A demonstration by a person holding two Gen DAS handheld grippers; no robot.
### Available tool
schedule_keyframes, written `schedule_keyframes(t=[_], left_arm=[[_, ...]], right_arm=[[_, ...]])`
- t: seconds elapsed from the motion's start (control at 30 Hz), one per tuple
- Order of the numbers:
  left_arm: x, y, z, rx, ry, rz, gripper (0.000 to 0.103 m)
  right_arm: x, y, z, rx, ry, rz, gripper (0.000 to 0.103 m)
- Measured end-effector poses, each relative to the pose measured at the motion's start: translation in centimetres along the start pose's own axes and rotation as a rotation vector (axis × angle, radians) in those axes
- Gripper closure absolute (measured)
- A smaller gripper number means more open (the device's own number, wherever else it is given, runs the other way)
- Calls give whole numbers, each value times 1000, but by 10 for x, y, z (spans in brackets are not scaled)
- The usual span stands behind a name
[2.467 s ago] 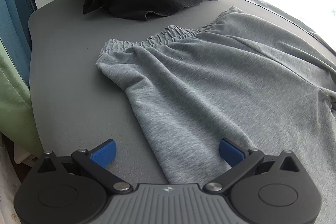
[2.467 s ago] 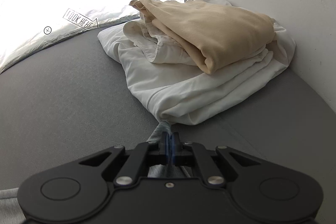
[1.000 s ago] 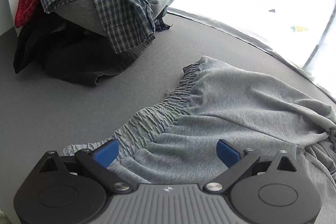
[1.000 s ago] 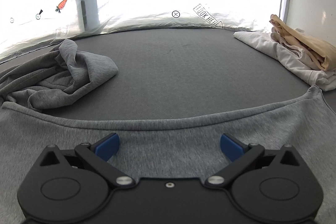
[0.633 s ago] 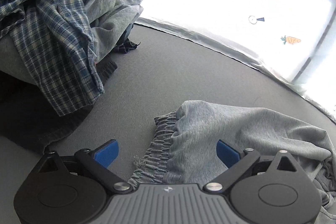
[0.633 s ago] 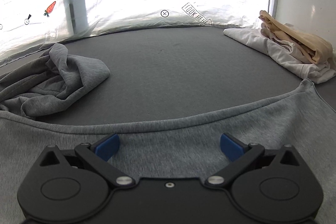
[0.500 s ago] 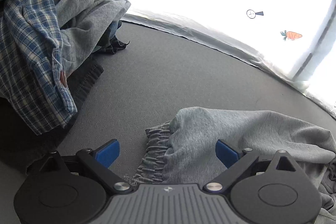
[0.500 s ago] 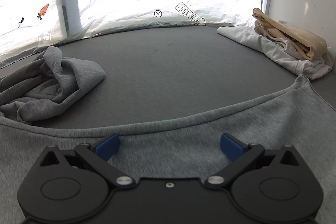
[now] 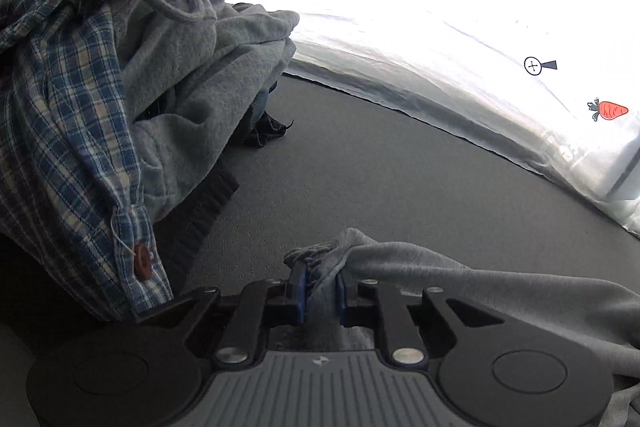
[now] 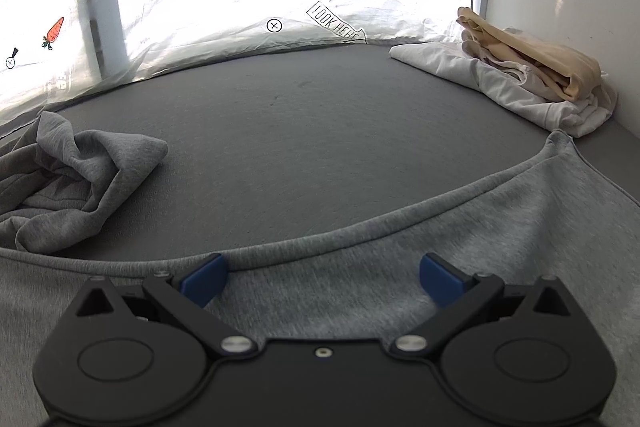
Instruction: Fold clothes
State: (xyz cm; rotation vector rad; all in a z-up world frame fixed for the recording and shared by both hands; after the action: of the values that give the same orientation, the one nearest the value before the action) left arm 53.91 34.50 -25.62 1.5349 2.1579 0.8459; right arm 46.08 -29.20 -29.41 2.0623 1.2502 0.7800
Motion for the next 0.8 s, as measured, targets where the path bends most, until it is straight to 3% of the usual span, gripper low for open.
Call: schedule_keyframes(t=[0.07, 0.1, 0.13, 0.2, 0.27, 0.33, 0.4, 0.57, 0.63, 0.8], left_arm=[[-3, -9, 6, 42, 4, 19, 70], [-4, -10, 2, 38, 14, 27, 60], [-6, -12, -2, 34, 23, 36, 43], [-10, -15, -10, 25, 35, 59, 23], [-15, -18, -20, 16, 42, 86, 22], [-21, -21, -30, 7, 48, 114, 18], [-27, -28, -34, 15, 43, 139, 15], [-43, -56, -24, 107, 4, 165, 15], [-40, -72, -21, 152, 16, 161, 14], [-36, -79, -16, 170, 6, 158, 3]], right_arm=[[0, 0, 0, 7, -2, 1, 0], [0, 1, 1, 14, -5, 2, 0], [1, 2, 1, 26, -10, 5, 0], [2, 4, 3, 66, -30, 18, 0], [4, 6, 5, 124, -46, 32, 0], [11, 12, 3, 156, -33, 45, 14], [24, 18, -2, 151, 13, 69, 45], [77, 26, -7, 170, 169, 49, 56], [101, 26, -7, 186, 228, 22, 57], [141, 13, 2, 279, 322, 67, 56]])
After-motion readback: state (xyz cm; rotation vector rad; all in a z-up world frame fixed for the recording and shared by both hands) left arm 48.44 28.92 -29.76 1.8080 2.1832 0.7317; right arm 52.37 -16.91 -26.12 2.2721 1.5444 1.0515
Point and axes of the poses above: each gripper's, at about its wrist camera, not at the fingertips, and z roughly the way its jaws point, x to its left, y to its top, the point moved 10 cm from there along z, roughly the way its jaws point, and after that the axes turned 13 degrees about z, right-handed, at the moved point
